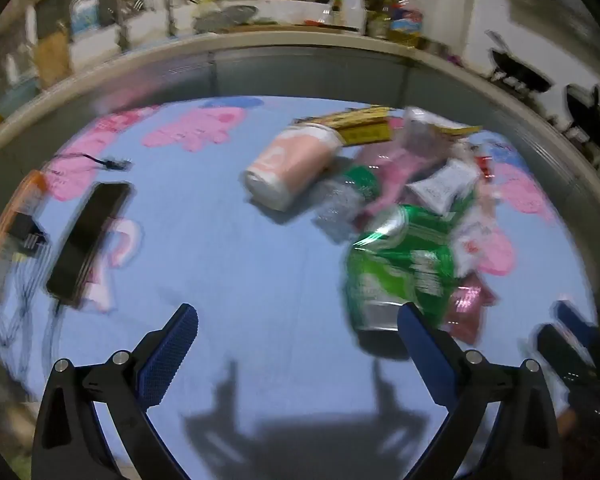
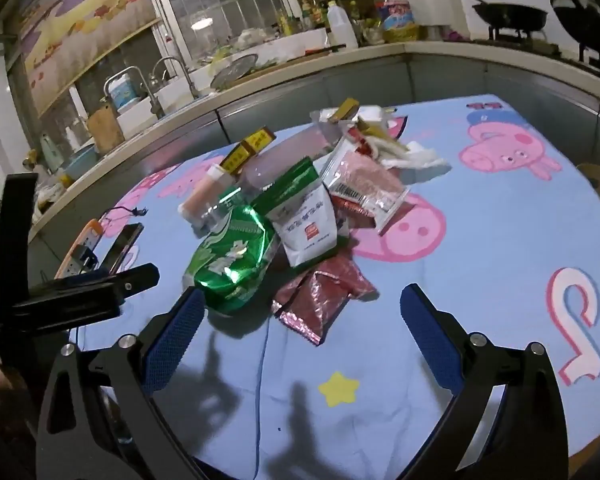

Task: Collect trash
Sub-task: 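Grasp the crushed green can with the left tool while the right tool grasps the red foil bag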

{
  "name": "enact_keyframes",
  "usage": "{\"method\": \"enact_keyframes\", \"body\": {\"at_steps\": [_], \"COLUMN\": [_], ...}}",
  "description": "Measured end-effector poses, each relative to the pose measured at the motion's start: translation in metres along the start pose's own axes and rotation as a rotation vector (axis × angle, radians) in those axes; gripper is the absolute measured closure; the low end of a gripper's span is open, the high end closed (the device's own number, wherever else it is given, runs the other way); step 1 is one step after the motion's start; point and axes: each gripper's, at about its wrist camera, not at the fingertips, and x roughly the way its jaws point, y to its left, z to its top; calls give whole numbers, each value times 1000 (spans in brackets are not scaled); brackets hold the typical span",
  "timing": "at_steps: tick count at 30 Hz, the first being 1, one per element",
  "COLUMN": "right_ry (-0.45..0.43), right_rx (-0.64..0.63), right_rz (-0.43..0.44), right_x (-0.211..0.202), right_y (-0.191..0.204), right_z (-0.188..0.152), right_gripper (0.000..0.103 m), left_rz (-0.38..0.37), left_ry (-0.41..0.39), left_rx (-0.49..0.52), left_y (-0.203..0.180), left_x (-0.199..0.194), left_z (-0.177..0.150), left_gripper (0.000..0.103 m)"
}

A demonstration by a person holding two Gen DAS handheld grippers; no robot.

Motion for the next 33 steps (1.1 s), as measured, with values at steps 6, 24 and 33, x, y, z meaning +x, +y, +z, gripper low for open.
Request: {"method": "enact_keyframes", "body": {"at_steps": [6, 24, 33], "right_ry": [32, 127, 200], "right_rx": [32, 167, 112], "right_rz": [35, 82, 73], "right_x": [6, 45, 76], "right_y": [26, -18, -7], "right_z": [-15, -12, -13], "right_gripper": [69, 43, 50], "left_rz": [-118, -547, -582], "left_ry": [-6, 303, 245], "left_rx": [-13, -130, -68], "left_y": [5, 4, -24], "left_x": [0, 108, 85], "left_z": [11, 44, 32], "left_gripper": [6, 31, 80]}}
